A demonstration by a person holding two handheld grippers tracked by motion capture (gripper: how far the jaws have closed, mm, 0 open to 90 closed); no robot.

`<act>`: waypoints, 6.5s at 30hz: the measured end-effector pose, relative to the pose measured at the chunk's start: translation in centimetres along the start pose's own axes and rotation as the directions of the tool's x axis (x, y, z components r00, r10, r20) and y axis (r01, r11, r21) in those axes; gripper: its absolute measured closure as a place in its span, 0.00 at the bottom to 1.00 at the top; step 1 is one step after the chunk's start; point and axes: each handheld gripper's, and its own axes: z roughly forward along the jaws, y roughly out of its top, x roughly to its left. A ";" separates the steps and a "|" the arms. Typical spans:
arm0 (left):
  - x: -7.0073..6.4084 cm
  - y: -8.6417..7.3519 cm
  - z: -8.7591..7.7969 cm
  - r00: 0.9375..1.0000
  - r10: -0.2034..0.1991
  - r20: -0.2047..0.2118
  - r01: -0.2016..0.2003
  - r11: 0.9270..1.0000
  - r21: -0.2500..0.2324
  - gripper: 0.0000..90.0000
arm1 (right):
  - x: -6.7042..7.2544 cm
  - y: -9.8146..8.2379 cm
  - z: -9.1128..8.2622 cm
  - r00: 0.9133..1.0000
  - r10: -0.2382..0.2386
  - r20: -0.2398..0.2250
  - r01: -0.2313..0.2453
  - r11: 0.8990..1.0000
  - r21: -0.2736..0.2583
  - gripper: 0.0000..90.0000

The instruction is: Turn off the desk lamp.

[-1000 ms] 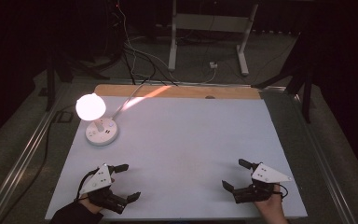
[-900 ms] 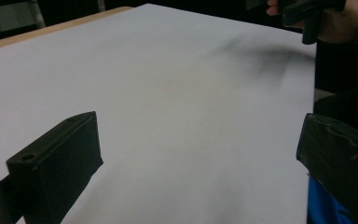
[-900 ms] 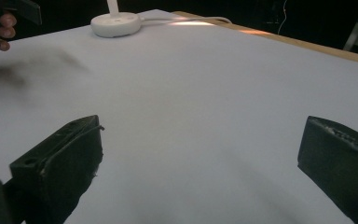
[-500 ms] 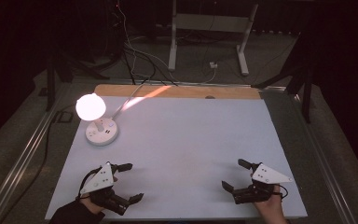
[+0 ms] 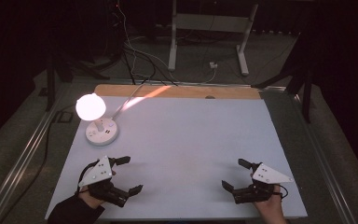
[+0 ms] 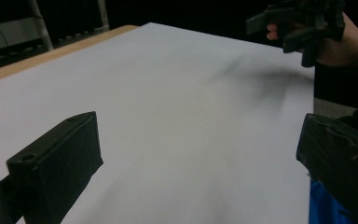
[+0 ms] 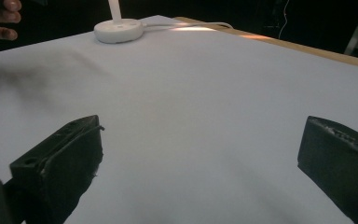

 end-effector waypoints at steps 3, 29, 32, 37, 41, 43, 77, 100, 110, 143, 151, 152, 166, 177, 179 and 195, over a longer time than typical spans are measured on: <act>0.5 0.2 -0.1 1.000 -0.004 -0.018 0.004 1.000 -0.006 0.01 | 0.0 0.0 0.0 1.000 -0.002 -0.001 0.002 1.000 -0.001 0.00; 3.9 1.6 -1.1 0.989 -0.023 -0.145 0.021 1.000 -0.019 0.01 | -0.1 0.0 0.1 1.000 0.013 -0.010 -0.013 1.000 0.001 0.00; 4.1 1.7 -1.1 0.987 -0.021 -0.157 0.019 1.000 -0.011 0.01 | 0.0 0.0 0.1 1.000 0.011 -0.010 -0.011 1.000 -0.001 0.00; 5.0 1.7 -1.4 0.978 -0.043 -0.206 0.042 0.999 -0.010 0.01 | 0.0 0.0 0.0 1.000 0.009 -0.011 -0.009 1.000 0.002 0.00; 5.9 1.6 -1.6 0.964 -0.067 -0.256 0.064 0.998 -0.019 0.01 | -0.1 0.0 0.1 1.000 0.014 -0.011 -0.014 1.000 0.002 0.00; 6.2 1.5 -1.7 0.958 -0.070 -0.279 0.067 0.998 -0.018 0.01 | 0.0 0.0 0.1 1.000 0.011 -0.011 -0.010 1.000 0.003 0.00; 12.0 -0.9 -2.6 0.780 -0.256 -0.571 0.290 0.957 -0.033 0.01 | -0.1 0.0 0.0 1.000 0.015 -0.018 -0.015 1.000 0.008 0.00; 13.1 -1.9 -1.0 0.686 -0.264 -0.678 0.380 0.925 0.024 0.49 | -0.2 -0.1 0.0 0.999 0.023 -0.025 -0.023 1.000 0.003 0.00; 13.4 -2.4 -0.5 0.665 -0.243 -0.707 0.380 0.924 0.040 0.77 | -0.2 0.0 0.0 0.999 0.024 -0.027 -0.023 1.000 0.002 0.00; 14.1 -4.1 0.2 0.702 -0.215 -0.678 0.386 0.916 0.108 1.00 | -0.1 0.0 0.0 0.999 0.022 -0.031 -0.021 1.000 0.007 0.00; 14.2 -4.3 0.3 0.703 -0.211 -0.679 0.386 0.915 0.116 1.00 | -0.1 0.0 0.0 0.999 0.020 -0.032 -0.020 1.000 0.008 0.00; 14.2 -4.3 0.3 0.705 -0.210 -0.678 0.385 0.915 0.117 1.00 | -0.1 0.0 0.0 0.999 0.021 -0.032 -0.021 1.000 0.008 0.00; 14.4 -4.3 0.4 0.706 -0.204 -0.678 0.382 0.916 0.122 1.00 | -0.1 -0.1 0.0 0.999 0.017 -0.032 -0.016 1.000 0.014 0.00; 14.3 -4.2 0.6 0.718 -0.182 -0.672 0.365 0.920 0.140 1.00 | -0.1 -0.1 0.1 0.999 0.018 -0.032 -0.018 1.000 0.015 0.00; 14.3 -4.2 0.6 0.718 -0.182 -0.672 0.363 0.922 0.137 1.00 | -0.1 -0.1 0.1 0.999 0.017 -0.031 -0.017 1.000 0.015 0.00; 14.0 -2.8 -1.1 0.697 -0.227 -0.680 0.352 0.935 0.049 1.00 | -0.1 -0.1 0.1 0.999 0.022 -0.032 -0.021 1.000 0.014 0.00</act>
